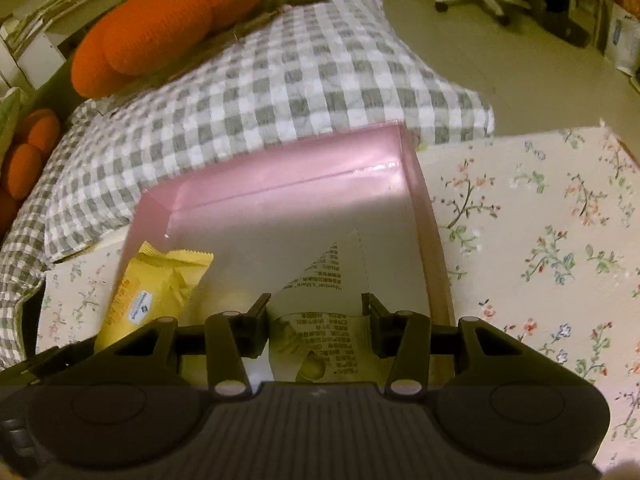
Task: Organize snacks
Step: 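Carry both packets into the pink-lined box and open both grippers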
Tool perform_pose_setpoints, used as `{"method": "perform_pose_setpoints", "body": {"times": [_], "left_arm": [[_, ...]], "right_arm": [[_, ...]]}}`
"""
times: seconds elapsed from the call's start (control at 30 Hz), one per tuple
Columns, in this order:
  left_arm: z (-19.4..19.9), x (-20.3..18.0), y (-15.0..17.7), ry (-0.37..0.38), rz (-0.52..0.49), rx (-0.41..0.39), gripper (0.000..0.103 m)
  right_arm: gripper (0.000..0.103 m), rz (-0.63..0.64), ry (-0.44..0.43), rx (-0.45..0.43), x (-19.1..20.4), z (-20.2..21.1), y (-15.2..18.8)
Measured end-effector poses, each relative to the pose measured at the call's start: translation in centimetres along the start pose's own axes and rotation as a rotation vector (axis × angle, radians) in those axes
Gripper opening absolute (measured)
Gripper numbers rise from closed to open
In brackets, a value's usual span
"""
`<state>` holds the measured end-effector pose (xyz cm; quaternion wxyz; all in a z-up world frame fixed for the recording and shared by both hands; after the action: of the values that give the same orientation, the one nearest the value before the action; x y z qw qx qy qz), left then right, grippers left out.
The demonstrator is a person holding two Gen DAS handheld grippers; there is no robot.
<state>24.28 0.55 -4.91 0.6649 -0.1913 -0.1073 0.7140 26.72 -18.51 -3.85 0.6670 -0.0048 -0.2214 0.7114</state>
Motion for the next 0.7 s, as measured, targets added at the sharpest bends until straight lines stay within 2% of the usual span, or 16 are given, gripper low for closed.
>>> {"method": "perform_pose_setpoints", "body": {"times": [0.2,0.27,0.33,0.43,0.7], "left_arm": [[0.2,-0.2,-0.1,-0.008,0.001,-0.001,0.063],[0.8,0.1,-0.3,0.002,0.004,-0.006,0.064],[1.8,0.4,-0.5,0.022,0.013,-0.016,0.065],[3.6,0.9,-0.6,0.01,0.028,-0.033,0.073],[8.1,3.7,0.9,-0.026,0.075,-0.002,0.075]], "right_arm": [[0.048,-0.026,-0.021,-0.01,-0.1,0.3,0.1],[0.055,-0.021,-0.008,-0.03,-0.1,1.3,0.1],[0.055,-0.021,0.008,-0.045,-0.2,2.2,0.0],[0.055,-0.036,-0.001,-0.049,-0.5,3.8,0.1],[0.063,-0.037,-0.003,-0.029,-0.9,6.9,1.9]]}}
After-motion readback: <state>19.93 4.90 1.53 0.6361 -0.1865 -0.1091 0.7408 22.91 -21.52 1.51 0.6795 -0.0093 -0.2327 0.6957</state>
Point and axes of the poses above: each gripper's, at about its wrist camera, not at the fingertips, and z roughly against the way its jaws point, x to its left, y to its underside, the point moved 2 cm from there along -z, roughly the way its jaws point, and after that the axes turned 14 degrees about x, right-handed, at the moved point
